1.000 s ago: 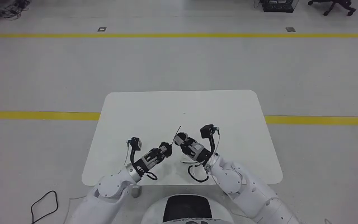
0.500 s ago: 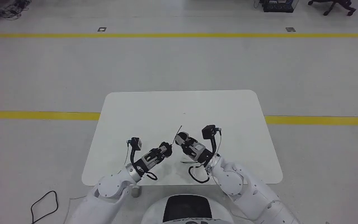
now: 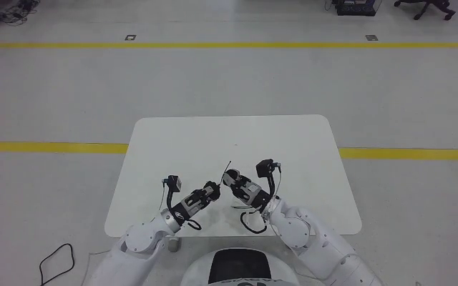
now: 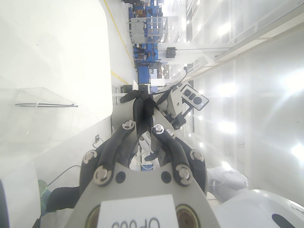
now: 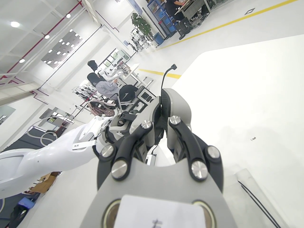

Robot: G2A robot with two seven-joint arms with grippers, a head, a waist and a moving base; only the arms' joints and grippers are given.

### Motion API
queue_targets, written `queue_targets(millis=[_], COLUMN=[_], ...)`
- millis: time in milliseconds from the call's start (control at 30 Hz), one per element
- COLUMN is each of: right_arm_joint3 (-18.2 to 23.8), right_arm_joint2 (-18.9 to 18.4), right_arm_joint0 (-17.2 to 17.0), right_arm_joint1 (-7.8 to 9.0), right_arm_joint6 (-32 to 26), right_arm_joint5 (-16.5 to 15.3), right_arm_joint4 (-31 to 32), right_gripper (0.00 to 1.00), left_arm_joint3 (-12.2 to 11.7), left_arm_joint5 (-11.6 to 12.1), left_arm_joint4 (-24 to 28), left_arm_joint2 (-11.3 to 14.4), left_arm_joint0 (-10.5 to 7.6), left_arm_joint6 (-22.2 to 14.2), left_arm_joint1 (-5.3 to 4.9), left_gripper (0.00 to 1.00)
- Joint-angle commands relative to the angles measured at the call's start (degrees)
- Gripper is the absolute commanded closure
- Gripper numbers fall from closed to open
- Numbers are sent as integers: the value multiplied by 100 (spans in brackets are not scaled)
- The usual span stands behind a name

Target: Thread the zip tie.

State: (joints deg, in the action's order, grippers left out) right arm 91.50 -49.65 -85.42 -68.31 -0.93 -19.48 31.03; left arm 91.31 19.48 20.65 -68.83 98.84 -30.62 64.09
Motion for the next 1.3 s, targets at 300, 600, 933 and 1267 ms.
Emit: queue_targets(millis=[300, 600, 933, 1267], right_arm_joint3=[-22, 7, -15, 5], right_arm_joint2=[4, 29, 66, 115], right_arm_joint0=[17, 19, 49, 73], right_arm_joint1=[-27, -20, -15, -13], right_arm_joint6=[-9, -11, -70, -36], right_arm_joint5=[0, 0, 0, 0], right_arm_joint4=[-6, -21, -58, -96], right_gripper=[100, 100, 100, 100], left_arm_joint3=[0, 0, 0, 0], left_arm_joint5=[0, 0, 0, 0], left_arm_joint4=[0, 0, 0, 0], left_arm_joint2=[0, 0, 0, 0], left_arm_joint0=[0, 0, 0, 0], left_arm_joint6=[0, 0, 0, 0], left_arm_joint1=[0, 0, 0, 0], left_gripper=[100, 100, 100, 100])
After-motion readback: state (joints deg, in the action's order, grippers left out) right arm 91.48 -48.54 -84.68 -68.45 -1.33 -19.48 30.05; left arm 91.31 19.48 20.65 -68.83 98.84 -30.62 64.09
